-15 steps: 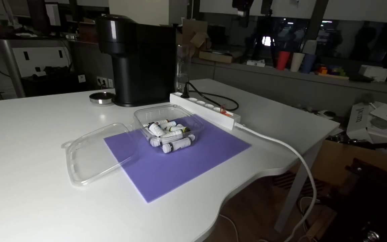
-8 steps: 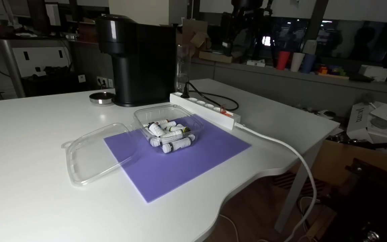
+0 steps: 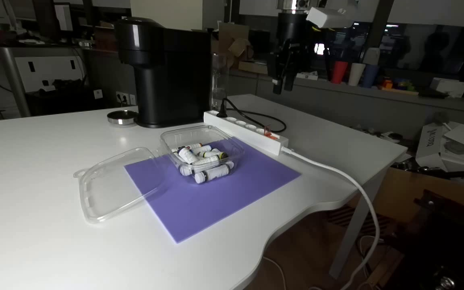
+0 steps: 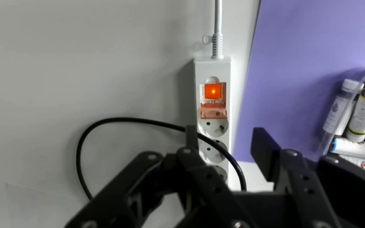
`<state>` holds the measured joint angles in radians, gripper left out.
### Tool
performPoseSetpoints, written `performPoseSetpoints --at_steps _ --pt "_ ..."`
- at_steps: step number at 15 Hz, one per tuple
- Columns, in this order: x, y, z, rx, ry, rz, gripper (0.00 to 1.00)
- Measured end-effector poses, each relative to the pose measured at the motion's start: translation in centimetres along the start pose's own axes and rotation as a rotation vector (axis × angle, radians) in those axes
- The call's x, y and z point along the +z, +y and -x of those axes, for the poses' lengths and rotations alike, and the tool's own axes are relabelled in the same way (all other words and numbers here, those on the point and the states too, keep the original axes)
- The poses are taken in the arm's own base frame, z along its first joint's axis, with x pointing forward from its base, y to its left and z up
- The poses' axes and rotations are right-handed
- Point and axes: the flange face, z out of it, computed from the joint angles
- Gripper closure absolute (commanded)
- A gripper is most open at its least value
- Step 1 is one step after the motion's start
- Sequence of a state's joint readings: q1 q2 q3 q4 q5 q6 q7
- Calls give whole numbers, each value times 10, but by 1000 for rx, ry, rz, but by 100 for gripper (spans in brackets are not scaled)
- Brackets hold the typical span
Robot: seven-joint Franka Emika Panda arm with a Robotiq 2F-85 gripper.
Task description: Turn on the switch of the adapter
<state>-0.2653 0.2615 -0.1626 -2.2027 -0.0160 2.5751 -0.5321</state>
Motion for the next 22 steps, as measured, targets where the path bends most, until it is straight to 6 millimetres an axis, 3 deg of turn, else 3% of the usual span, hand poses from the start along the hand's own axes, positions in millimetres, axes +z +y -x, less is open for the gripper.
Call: performPoseSetpoints --at_steps 2,4,8,16,22 --pt "12 10 1 11 -28 -8 95" --pt "24 18 2 22 -56 -16 100" --pt "39 27 -1 29 -87 -29 100" --pt "45 22 -14 7 -99 -43 100" --pt "64 5 -17 -21 -119 -59 100"
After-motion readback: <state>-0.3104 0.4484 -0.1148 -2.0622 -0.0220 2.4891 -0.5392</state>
